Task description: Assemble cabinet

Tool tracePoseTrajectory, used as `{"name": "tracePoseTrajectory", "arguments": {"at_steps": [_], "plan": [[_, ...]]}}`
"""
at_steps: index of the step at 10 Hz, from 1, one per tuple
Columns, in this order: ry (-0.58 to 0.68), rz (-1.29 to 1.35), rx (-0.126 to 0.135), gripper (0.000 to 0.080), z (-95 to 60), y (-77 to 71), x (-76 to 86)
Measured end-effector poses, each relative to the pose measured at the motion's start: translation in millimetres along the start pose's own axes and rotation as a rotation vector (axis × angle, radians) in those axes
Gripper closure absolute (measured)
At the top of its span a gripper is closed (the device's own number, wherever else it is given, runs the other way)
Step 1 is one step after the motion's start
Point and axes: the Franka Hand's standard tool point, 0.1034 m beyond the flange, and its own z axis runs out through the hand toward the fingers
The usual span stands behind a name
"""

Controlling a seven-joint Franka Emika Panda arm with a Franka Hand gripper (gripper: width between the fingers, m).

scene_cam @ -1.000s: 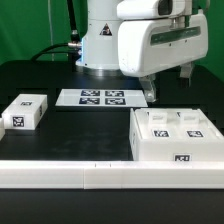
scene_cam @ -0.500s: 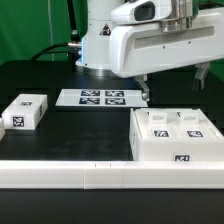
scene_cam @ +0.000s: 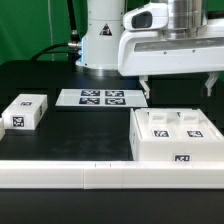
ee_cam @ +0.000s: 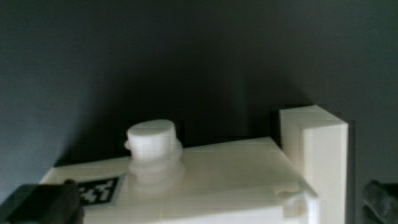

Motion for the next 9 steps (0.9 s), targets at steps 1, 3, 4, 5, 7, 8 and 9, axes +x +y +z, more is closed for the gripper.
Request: {"name": "tracePoseTrajectory", "arguments": {"at_steps": [1,3,4,5,7,8,9], "plan": [[0.0,-0.003,0.001,0.0002,-0.2,-0.9,0.0],[0.0,-0.009,0.001,0.0002,-0.1,-1.0,0.0],[0.0,-0.01,0.001,0.0002,-0.1,-1.0,-0.1],[-0.002,-0.016,-0.001,0.0002,0.8,-0.8,-0.6],[-0.03,-0.103,-0.068,0.0002,8.2,1.9,-11.1],[-0.032,-0.093,-0.09,0.0002,10.7,-2.6,-15.9],[-0.021,-0.095,-0.092,0.0002,14.5,1.0,-16.8]]}}
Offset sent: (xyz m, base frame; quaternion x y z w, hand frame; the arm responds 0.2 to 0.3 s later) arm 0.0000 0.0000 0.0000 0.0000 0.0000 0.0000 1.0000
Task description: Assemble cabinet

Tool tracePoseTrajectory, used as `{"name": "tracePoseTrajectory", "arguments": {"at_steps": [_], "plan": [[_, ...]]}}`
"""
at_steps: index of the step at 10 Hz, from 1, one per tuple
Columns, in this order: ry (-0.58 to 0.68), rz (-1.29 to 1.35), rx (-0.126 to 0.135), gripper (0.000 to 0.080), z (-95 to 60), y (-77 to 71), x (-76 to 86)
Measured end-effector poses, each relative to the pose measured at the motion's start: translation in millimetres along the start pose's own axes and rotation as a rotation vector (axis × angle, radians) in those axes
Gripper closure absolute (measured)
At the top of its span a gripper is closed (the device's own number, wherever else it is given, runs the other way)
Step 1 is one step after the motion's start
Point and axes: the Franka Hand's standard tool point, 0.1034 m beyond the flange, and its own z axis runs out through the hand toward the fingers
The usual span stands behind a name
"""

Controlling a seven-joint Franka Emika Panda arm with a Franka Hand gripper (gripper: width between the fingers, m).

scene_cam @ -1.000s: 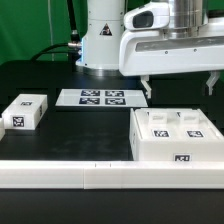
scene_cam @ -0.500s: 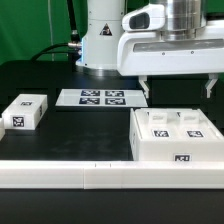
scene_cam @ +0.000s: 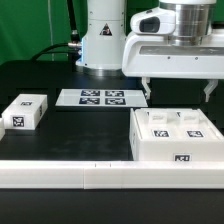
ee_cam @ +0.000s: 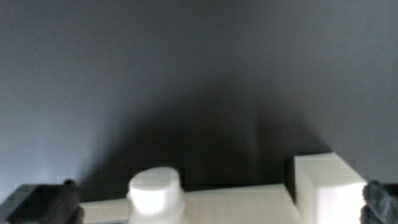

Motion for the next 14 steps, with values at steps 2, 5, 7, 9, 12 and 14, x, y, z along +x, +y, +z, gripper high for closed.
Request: {"name": "tracePoseTrajectory", "arguments": {"at_steps": [2,5,7,9,12,14], "plan": [[0.007,0.018,0.008,0.0002,2.2,6.7,0.8],[0.009,-0.01,0.012,0.0002,3.4,6.0,0.8],[0.029,-0.082,0.018,0.0002,15.4,10.8,2.6],[0.03,-0.091,0.018,0.0002,24.1,14.2,2.9],[0.028,-0.081,0.021,0.0002,31.4,17.7,2.7],[0.027,-0.087,0.022,0.0002,31.8,17.3,2.4]]}}
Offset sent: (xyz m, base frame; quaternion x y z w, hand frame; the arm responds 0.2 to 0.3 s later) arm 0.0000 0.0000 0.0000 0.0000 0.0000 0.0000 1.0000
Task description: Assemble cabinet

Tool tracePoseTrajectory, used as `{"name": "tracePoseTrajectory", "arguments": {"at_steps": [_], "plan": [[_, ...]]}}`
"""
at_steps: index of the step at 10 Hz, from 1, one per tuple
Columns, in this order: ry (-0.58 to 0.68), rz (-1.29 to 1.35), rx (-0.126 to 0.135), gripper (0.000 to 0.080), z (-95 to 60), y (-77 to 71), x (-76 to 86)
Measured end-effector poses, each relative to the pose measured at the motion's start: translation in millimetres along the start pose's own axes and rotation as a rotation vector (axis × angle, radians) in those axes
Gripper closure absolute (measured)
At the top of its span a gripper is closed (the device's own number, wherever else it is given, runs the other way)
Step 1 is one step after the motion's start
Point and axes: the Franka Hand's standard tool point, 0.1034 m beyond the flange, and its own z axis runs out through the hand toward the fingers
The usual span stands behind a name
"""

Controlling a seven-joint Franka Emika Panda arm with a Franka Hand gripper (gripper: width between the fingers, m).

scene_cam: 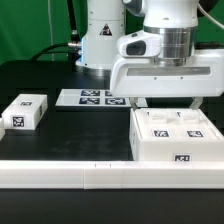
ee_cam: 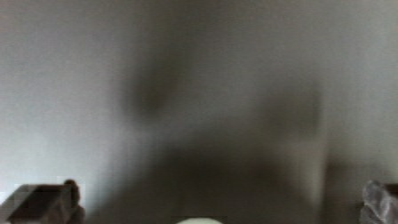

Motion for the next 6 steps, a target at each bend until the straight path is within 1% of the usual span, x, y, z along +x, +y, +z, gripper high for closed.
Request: {"name": "tracePoseTrajectory", "arguments": {"at_steps": [2,3,4,6], "plan": [[-0.001,-0.004,0.0,0.0002,0.4,0.2,-0.2],[0.018,0.003,0.003,0.0002,6.2,5.2,-0.7],[0.012,0.006,0.002,0.0002,11.7,5.8,-2.6],[0.013,0.032,0.009,0.0002,14.3,5.0,-2.1]]}}
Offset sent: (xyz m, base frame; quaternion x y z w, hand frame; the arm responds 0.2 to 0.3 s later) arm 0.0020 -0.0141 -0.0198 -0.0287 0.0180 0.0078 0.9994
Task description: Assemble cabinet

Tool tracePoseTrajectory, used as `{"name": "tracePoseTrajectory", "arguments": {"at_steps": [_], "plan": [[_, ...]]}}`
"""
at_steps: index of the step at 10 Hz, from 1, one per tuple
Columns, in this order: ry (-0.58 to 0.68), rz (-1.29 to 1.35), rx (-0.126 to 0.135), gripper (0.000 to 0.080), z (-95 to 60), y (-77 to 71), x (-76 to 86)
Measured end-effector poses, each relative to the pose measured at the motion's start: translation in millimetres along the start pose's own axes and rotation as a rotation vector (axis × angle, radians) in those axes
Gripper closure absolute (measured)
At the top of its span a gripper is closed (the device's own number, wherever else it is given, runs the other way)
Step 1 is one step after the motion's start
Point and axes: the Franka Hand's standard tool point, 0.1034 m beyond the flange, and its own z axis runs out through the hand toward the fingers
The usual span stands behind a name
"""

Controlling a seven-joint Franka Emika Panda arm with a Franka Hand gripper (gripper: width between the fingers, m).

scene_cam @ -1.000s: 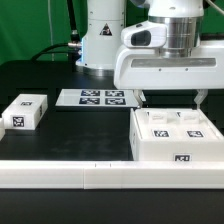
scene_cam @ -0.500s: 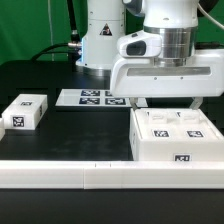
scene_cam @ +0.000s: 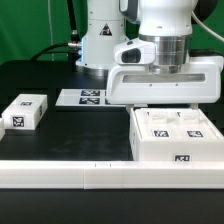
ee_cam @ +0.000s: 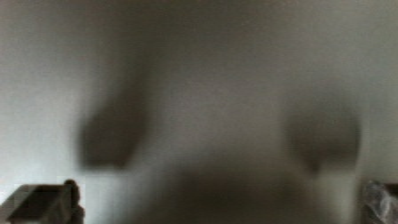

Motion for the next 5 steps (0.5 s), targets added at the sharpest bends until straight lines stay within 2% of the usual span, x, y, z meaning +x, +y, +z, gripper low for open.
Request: {"name": "tracePoseTrajectory", "arguments": {"at_steps": [5], "plan": [[0.0,0.0,0.001,0.0002,0.8,-0.6,-0.1]]}}
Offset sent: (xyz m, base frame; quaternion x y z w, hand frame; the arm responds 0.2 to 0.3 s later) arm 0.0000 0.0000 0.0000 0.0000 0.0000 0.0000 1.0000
